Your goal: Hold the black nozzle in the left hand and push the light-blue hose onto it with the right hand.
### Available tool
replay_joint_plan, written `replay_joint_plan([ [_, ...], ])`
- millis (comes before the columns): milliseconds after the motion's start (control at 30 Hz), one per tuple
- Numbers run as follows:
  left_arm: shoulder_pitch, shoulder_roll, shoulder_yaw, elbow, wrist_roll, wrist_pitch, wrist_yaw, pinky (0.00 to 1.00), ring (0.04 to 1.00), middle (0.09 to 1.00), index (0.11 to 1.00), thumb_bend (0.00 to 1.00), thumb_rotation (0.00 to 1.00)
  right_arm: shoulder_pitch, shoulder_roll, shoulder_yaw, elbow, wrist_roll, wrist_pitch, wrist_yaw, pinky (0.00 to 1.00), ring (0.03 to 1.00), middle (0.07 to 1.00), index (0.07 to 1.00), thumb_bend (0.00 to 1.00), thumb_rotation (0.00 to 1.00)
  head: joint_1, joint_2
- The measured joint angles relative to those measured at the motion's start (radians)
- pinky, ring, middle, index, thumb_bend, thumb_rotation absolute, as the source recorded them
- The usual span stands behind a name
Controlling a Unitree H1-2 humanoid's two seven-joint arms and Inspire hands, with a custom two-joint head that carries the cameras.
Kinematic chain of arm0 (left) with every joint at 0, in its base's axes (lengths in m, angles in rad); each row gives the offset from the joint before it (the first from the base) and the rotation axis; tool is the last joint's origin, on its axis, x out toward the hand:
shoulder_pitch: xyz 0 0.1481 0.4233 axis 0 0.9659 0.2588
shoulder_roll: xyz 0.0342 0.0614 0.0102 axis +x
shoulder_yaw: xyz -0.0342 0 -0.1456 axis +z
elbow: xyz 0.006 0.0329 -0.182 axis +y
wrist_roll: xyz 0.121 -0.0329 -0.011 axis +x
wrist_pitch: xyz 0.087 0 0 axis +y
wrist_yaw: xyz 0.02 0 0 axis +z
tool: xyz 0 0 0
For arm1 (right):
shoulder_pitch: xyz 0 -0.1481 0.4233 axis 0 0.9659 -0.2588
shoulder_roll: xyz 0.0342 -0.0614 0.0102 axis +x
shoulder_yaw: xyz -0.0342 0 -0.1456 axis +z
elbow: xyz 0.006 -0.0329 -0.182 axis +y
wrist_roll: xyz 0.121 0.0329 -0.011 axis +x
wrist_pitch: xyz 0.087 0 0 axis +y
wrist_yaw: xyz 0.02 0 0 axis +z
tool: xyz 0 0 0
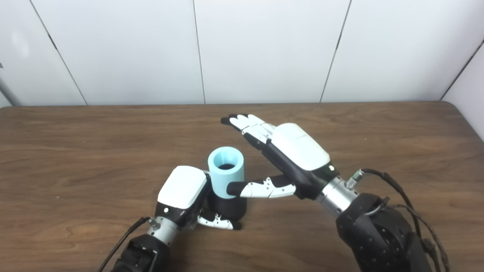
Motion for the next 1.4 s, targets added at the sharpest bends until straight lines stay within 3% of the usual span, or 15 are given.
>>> replay_joint_plan([
  [67,0.000,0.000,0.002,-0.003,-0.003,0.000,-0.003,0.50,0.579,0.492,0.498,0.52,0.00,0.000,0.000,-0.001,0.000,-0.001,0.000,0.000,0.85,0.969,0.962,0.962,0.55,1.00,0.002,0.002],
  [133,0.000,0.001,0.002,-0.005,-0.005,-0.001,-0.004,0.59,0.650,0.640,0.497,0.52,0.05,0.001,0.000,-0.001,0.000,-0.003,0.000,0.000,0.85,0.967,0.960,0.960,0.55,1.00,0.002,0.000],
  [200,-0.001,0.006,0.000,-0.005,0.004,-0.010,-0.001,0.68,0.723,0.729,0.669,0.77,0.17,0.002,0.001,-0.001,0.000,-0.007,0.000,0.000,0.86,0.970,0.960,0.961,0.55,1.00,0.002,-0.002],
  [267,-0.002,0.016,-0.006,-0.004,0.025,-0.022,0.012,0.77,0.778,0.782,0.737,0.84,0.27,0.003,0.003,-0.001,0.000,-0.009,0.000,0.000,0.86,0.969,0.959,0.962,0.55,1.00,0.002,-0.002],
  [400,-0.001,0.023,-0.007,0.005,0.033,-0.053,0.049,0.88,0.843,0.843,0.796,0.89,0.37,0.005,0.006,0.001,0.002,-0.014,0.000,0.000,0.87,0.969,0.960,0.966,0.56,1.00,0.000,-0.002],
  [600,-0.003,0.022,0.030,0.025,0.006,-0.089,0.081,0.93,0.879,0.851,0.826,0.94,0.42,0.017,0.013,0.005,0.006,-0.026,0.002,0.001,0.91,0.969,0.961,0.973,0.58,1.00,0.002,-0.003],
  [767,-0.008,0.022,0.059,0.029,-0.025,-0.102,0.068,0.91,0.859,0.828,0.816,0.95,0.41,0.032,0.026,0.008,0.007,-0.034,0.014,0.003,0.93,0.971,0.961,0.972,0.58,1.00,0.002,-0.003],
  [833,-0.013,0.023,0.076,0.029,-0.045,-0.112,0.056,0.74,0.765,0.754,0.752,0.95,0.39,0.032,0.029,0.009,0.007,-0.039,0.017,0.003,0.93,0.972,0.962,0.974,0.58,1.00,0.005,-0.005],
  [900,-0.013,0.024,0.101,0.026,-0.076,-0.123,0.036,0.54,0.604,0.630,0.669,0.93,0.35,0.032,0.029,0.010,0.008,-0.044,0.020,0.003,0.93,0.974,0.964,0.976,0.58,1.00,0.006,-0.005],
  [1033,-0.014,0.039,0.153,-0.007,-0.146,-0.127,-0.034,0.41,0.497,0.552,0.594,0.93,0.34,0.033,0.029,0.010,0.012,-0.050,0.024,0.003,0.93,0.976,0.963,0.976,0.59,1.00,0.008,-0.003],
  [1300,-0.071,0.110,0.241,-0.082,-0.298,-0.080,-0.268,0.49,0.584,0.621,0.653,0.98,0.35,0.039,0.030,0.012,0.014,-0.051,0.024,0.002,0.94,0.980,0.966,0.982,0.58,1.00,0.002,-0.003],
  [1400,-0.097,0.131,0.273,-0.109,-0.362,-0.035,-0.358,0.53,0.607,0.628,0.684,1.00,0.37,0.044,0.030,0.010,0.014,-0.050,0.024,0.002,0.94,0.979,0.963,0.984,0.58,1.00,0.006,-0.003],
])
